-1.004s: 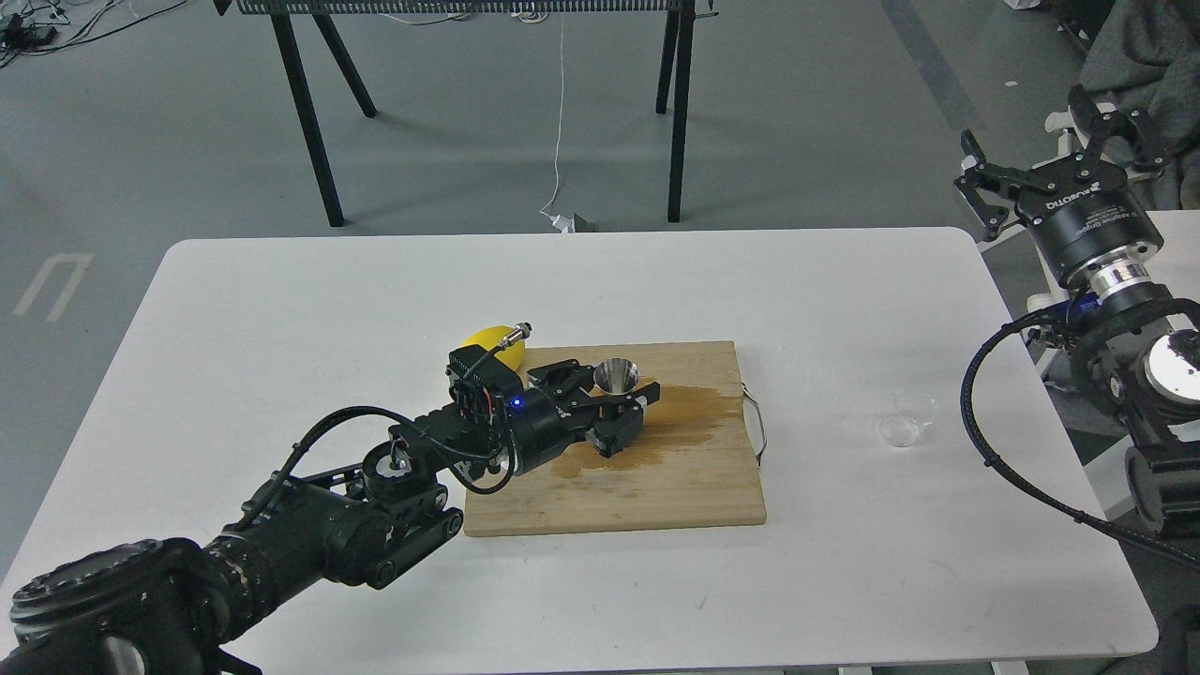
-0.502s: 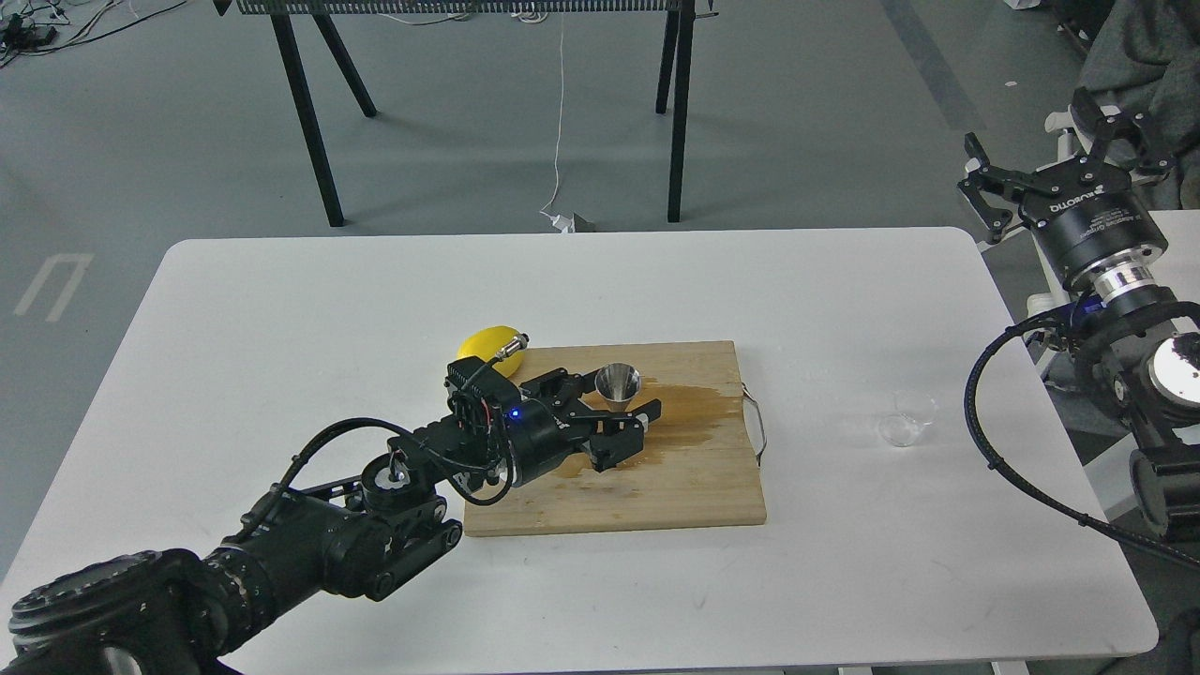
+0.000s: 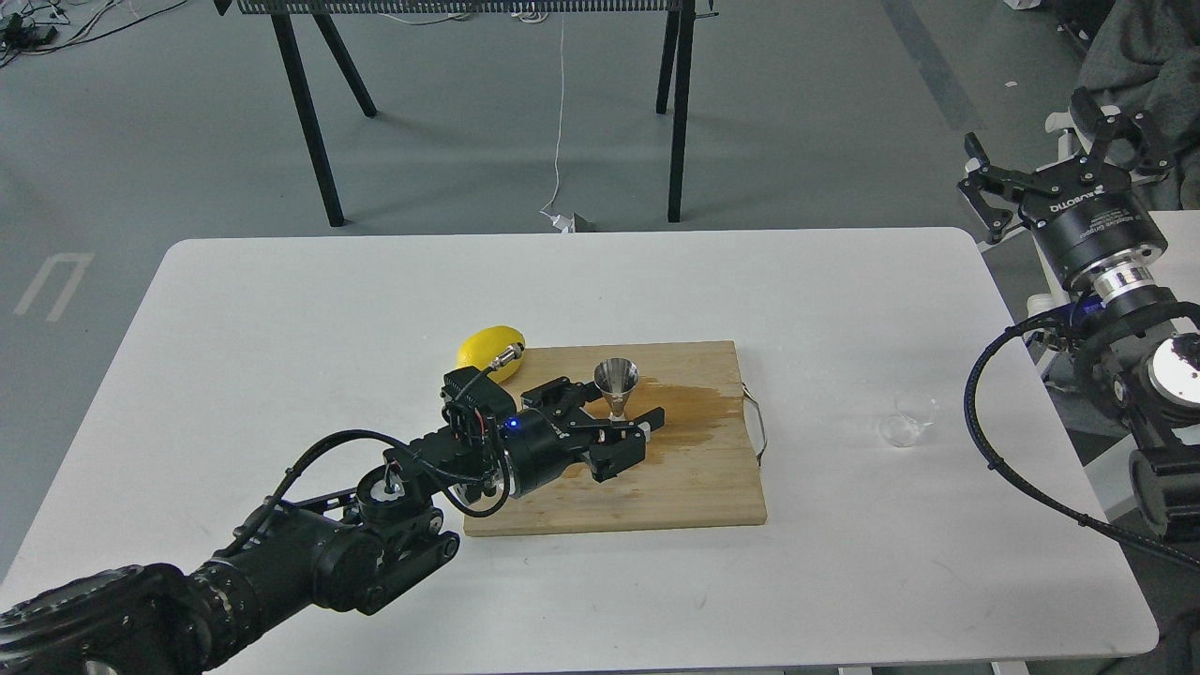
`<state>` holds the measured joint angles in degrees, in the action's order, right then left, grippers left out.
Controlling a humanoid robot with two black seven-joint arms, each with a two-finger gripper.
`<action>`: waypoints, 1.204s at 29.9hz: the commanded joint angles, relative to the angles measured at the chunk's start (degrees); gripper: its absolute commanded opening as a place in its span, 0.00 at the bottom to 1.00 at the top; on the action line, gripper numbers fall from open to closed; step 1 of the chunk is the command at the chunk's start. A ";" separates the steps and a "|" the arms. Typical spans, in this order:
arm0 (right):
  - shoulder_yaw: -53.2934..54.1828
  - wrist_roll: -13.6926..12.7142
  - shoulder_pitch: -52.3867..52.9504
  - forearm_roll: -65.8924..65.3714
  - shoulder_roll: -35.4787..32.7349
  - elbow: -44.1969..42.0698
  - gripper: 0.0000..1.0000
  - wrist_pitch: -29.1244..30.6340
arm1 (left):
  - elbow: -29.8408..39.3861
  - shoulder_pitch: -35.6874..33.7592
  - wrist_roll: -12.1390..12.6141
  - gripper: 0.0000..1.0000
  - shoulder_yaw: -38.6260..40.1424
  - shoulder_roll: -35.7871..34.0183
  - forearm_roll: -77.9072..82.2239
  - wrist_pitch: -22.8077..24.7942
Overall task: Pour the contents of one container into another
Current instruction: 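Lower the jigger upright onto the cutting board, then open the left gripper and pull it back from the jigger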
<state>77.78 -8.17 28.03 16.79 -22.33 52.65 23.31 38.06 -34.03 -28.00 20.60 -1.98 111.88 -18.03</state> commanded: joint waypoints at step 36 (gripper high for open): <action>0.35 0.08 -0.26 0.08 -0.08 0.00 0.99 0.16 | 3.51 3.62 0.00 0.90 -0.04 -6.54 -1.31 -0.08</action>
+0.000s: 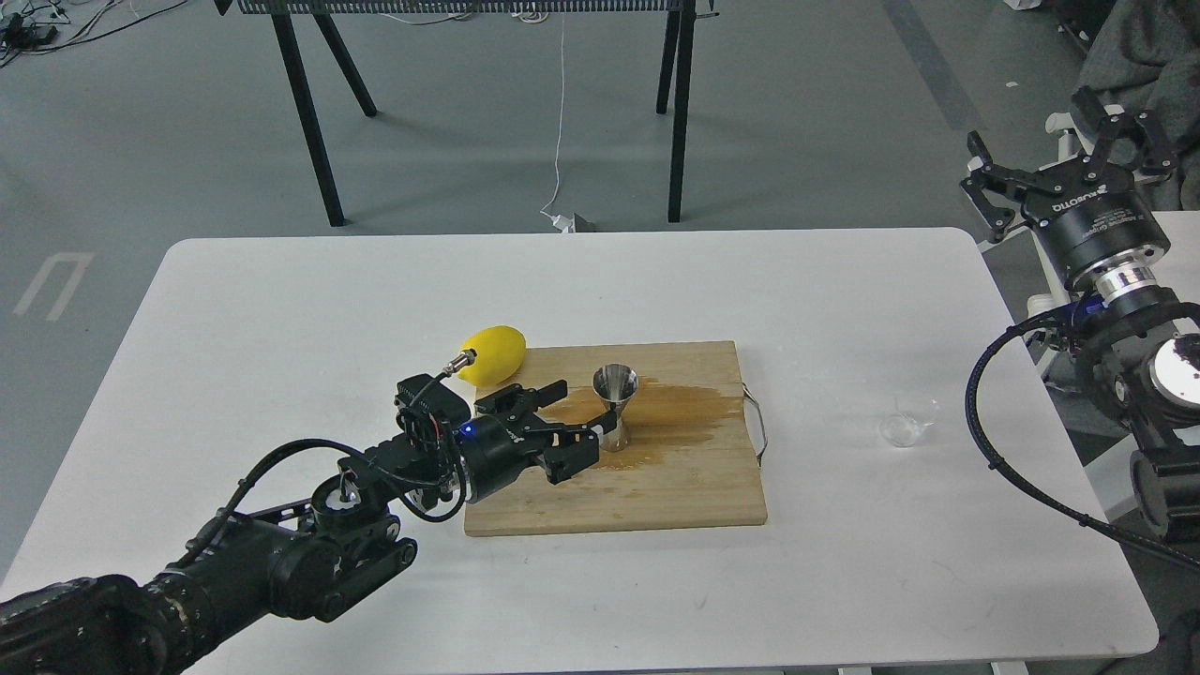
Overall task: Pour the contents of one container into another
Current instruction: 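Open the left gripper and pull it back from the jigger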
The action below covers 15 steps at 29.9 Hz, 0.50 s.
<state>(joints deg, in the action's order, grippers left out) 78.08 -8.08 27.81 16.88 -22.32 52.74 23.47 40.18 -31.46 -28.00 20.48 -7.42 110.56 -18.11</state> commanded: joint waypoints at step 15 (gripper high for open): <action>-0.03 0.00 -0.48 0.00 0.00 0.00 0.99 -0.26 | 10.87 2.01 0.00 0.90 0.09 -11.81 -7.26 0.44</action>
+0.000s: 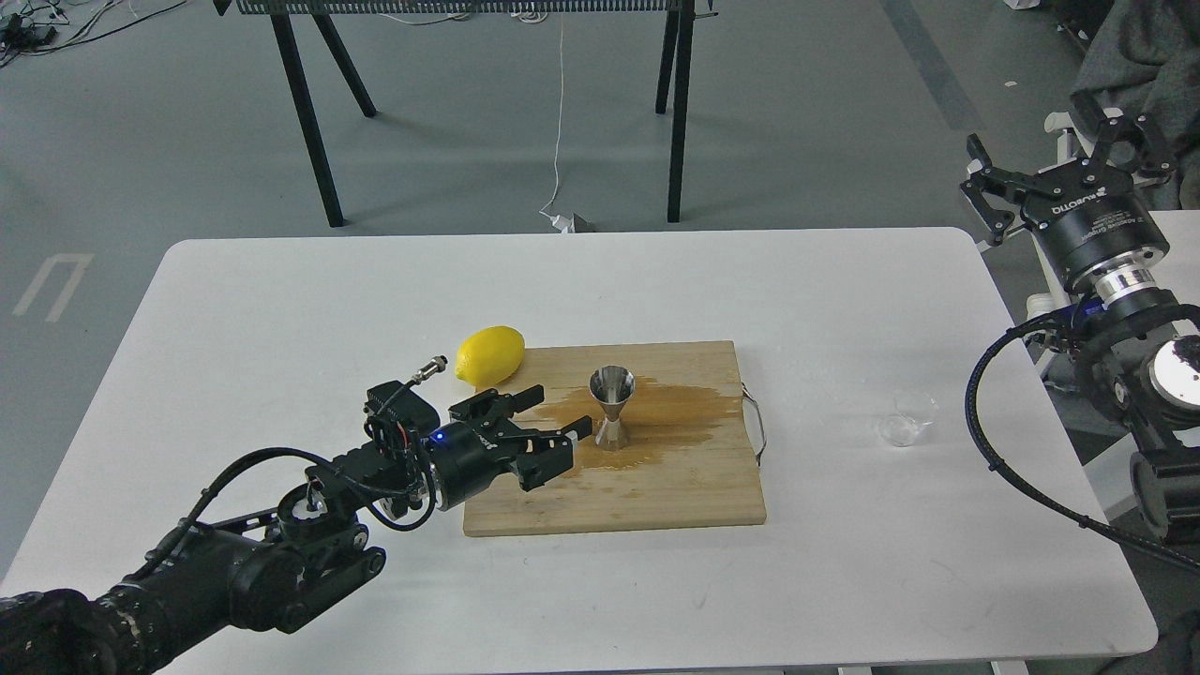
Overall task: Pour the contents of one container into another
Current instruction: 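Open the left gripper and pull it back from the jigger, then lower the right gripper and grasp the small clear cup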
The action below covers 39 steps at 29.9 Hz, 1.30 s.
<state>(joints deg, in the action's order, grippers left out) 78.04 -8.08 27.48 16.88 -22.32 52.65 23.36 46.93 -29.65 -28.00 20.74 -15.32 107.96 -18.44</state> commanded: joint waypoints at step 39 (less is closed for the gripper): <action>10.37 -2.64 -36.79 18.37 0.09 34.18 0.99 -34.67 | 7.04 -1.64 0.00 0.93 24.88 -15.36 -87.57 46.44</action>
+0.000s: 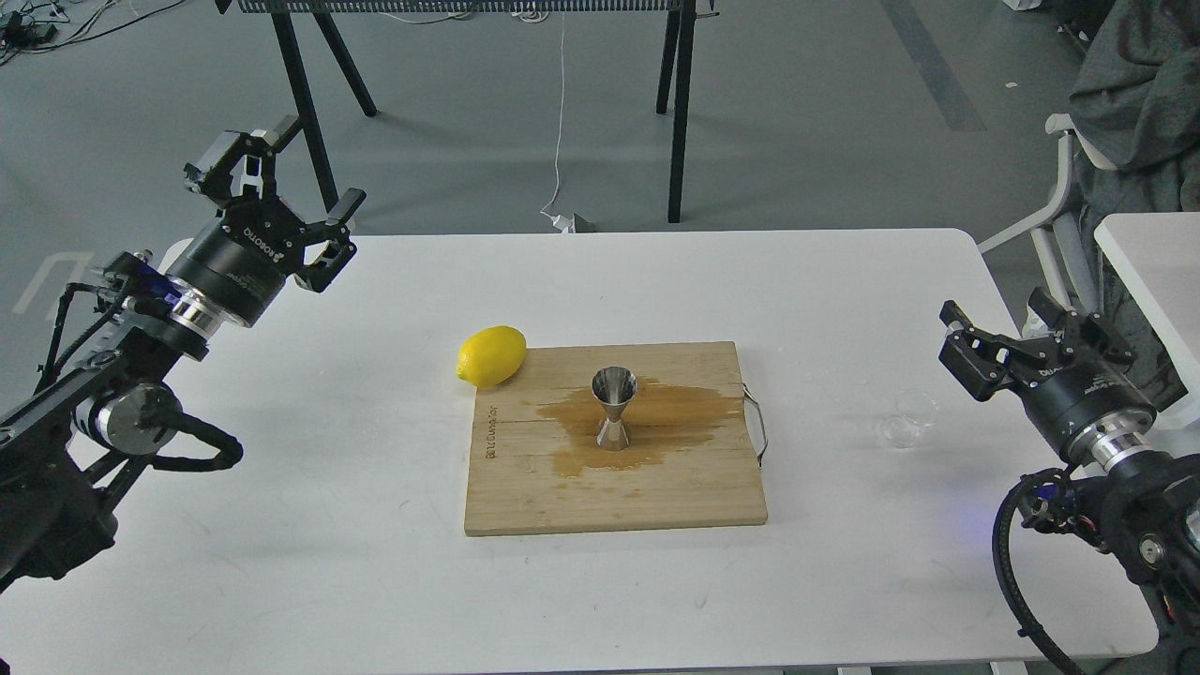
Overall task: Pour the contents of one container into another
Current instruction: 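Lower the right gripper and grasp the small clear cup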
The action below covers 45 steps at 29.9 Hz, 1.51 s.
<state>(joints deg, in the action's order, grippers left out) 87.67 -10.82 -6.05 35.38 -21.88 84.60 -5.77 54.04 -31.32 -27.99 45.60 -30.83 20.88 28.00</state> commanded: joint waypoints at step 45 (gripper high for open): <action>-9.00 2.74 12.37 -11.21 6.94 -18.33 0.98 -19.46 | -0.16 1.26 -0.01 0.94 -0.68 0.42 -0.22 0.00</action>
<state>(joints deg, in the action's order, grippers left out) 78.68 -8.19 5.84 24.64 -15.18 66.98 -25.25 53.97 -30.23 -28.00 44.91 -30.41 20.65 28.00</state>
